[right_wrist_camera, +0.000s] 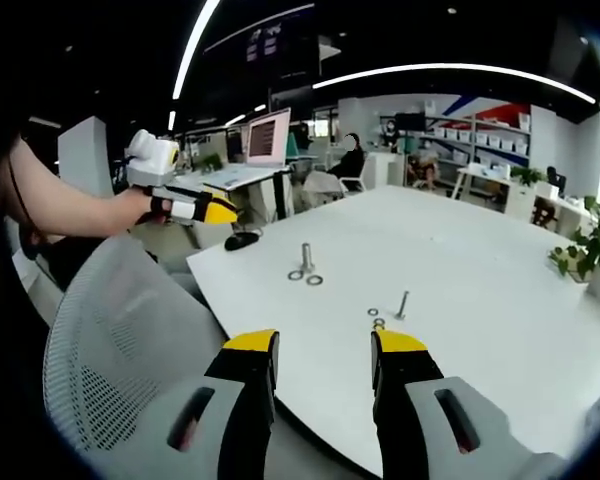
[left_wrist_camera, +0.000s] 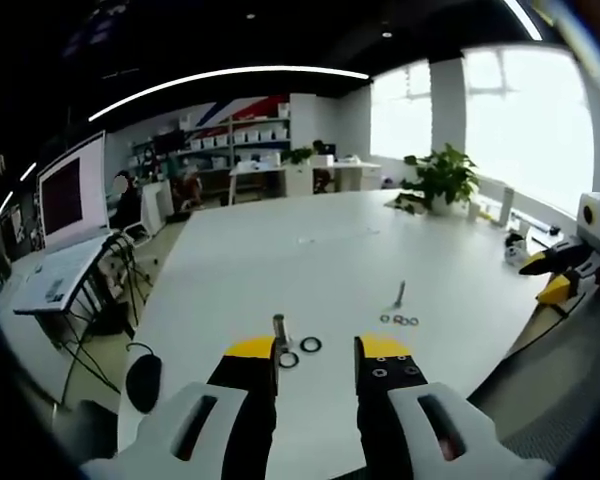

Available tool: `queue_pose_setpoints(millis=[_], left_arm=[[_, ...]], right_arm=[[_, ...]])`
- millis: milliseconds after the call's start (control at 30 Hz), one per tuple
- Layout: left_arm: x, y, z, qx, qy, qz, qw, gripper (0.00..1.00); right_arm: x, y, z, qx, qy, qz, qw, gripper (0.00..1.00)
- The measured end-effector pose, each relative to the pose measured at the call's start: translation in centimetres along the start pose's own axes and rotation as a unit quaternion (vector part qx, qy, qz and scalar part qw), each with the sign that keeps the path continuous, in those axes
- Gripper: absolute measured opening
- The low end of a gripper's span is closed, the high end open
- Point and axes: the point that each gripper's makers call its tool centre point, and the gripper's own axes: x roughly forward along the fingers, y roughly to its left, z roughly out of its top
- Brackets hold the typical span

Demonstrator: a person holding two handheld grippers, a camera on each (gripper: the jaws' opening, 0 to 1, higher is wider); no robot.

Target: Place the washer onto the threaded stud by aligning its center hole with the stud, sliding it down to the base, and recovering from edge contact or off-axis alignment until the washer reaches the visible bottom stop.

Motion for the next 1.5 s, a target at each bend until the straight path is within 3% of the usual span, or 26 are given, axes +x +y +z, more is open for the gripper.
queue_pose_setpoints(millis=[267,333,733,900,1067,1167,1500], left_arm=[[0.5,-0.2,-0.7,-0.007,0.021,-0.008,0.9997,0.26],[0.2,-0.2,-0.1,0.014,0.009,0.000,0.9999,0.24],[0.5,0.0,0.4,0.000,0.008,0.001,1.0000,0.25],[1.1,-0.3,0.0,-0.005,0.024,-0.009,0.9997,0.29],[2.1,-0.4,-0.4,-0.017,0.047,-0.015,0.9986,0.30],[3.1,0.2,0.3,-0.078,0.030,-0.006,0.9965,0.31],[6.4,0.3,-0.6,-0.055,0.076,-0.017,0.9954,0.32]], right_arm=[[0.1,-0.1,0.2,-0.002,-0.004,-0.001,1.0000,0.39],[0.0,-0.1,0.2,-0.002,-0.003,-0.001,1.0000,0.39],[0.0,-0.3,0.2,-0.001,-0.002,-0.003,1.0000,0.39],[0.0,-0.3,0.2,0.001,-0.003,-0.002,1.0000,0.39],[-0.1,-0.4,0.2,0.005,-0.004,-0.001,1.0000,0.39],[-0.1,-0.5,0.2,0.004,-0.005,-0.002,1.0000,0.39],[-0.1,-0.5,0.4,0.008,-0.008,-0.002,0.9999,0.39]])
